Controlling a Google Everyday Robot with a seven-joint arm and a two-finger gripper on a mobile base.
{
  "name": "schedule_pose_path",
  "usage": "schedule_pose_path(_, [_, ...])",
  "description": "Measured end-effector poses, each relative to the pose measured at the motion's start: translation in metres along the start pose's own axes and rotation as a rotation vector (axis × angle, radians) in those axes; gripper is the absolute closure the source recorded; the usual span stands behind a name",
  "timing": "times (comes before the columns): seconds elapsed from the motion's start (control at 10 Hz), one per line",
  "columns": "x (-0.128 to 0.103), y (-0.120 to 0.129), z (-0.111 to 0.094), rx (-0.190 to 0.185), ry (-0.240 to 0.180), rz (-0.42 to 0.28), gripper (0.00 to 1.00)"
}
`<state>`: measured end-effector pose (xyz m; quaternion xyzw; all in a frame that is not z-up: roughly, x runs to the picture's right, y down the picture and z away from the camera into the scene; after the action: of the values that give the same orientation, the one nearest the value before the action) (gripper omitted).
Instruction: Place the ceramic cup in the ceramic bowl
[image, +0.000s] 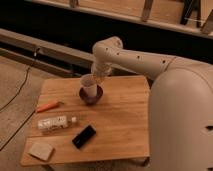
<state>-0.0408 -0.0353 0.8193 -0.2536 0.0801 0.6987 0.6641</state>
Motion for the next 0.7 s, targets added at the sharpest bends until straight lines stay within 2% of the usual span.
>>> schedule_pose_path(0.3, [0.003, -0.015, 0.02, 0.016, -0.005, 0.01, 1.0])
schedule_pose_path(0.7, [0.002, -0.017, 0.039, 0.029, -0.008, -0.022, 1.0])
